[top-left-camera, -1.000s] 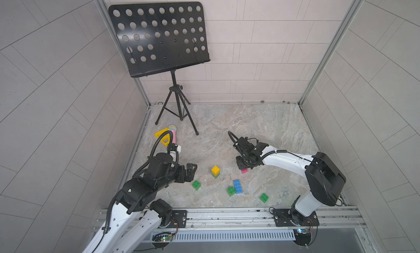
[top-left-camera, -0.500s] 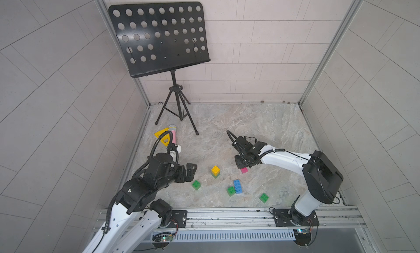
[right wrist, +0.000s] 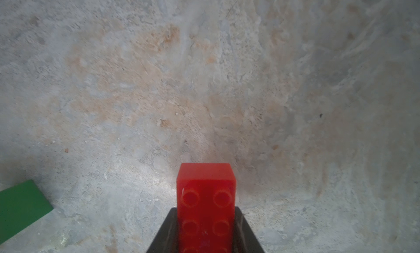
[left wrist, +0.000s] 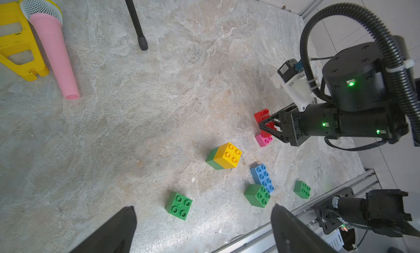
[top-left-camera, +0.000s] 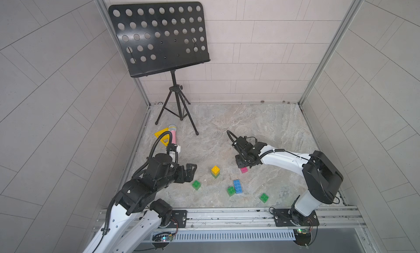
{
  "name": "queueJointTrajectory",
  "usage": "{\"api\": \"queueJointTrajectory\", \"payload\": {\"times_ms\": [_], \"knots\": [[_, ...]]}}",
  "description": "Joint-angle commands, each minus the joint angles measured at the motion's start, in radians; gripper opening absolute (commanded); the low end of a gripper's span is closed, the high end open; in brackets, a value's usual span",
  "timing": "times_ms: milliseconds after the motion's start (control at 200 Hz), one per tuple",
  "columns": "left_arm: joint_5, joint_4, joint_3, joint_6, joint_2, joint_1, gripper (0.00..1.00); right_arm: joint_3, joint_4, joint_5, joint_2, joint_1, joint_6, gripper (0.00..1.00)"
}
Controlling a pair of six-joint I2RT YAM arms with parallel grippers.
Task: Assemble the letter r with lego
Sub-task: Assemble the lego brick with the lego brick.
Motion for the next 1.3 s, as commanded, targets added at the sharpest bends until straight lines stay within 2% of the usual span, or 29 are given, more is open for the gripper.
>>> {"api": "queueJointTrajectory", "payload": {"times_ms": [0,375,645,881,1136,1296], "knots": [[-0.020,0.018,-0.007,0.002,-0.016,0.003,1.00,-0.041,-0.010,0.022,0.035,0.011,0.017,0.00],[-0.019,0.019,-0.007,0.002,-0.015,0.003,1.00,-0.092,0.075,0.009,0.055,0.027,0.065,0.00],[-0.016,0.018,-0.006,0.003,-0.015,0.007,1.00,-0.154,0.089,0.114,-0.059,0.054,0.114,0.00],[-0.013,0.018,-0.006,0.005,-0.021,0.011,1.00,-0.263,0.208,0.175,-0.179,0.086,0.170,0.00],[0.001,0.026,-0.007,0.009,-0.043,0.025,1.00,-0.331,0.353,0.204,-0.177,0.104,0.161,0.00],[0.003,0.034,-0.010,0.009,-0.066,0.047,1.00,-0.374,0.421,0.264,-0.160,0.131,0.179,0.00]]}}
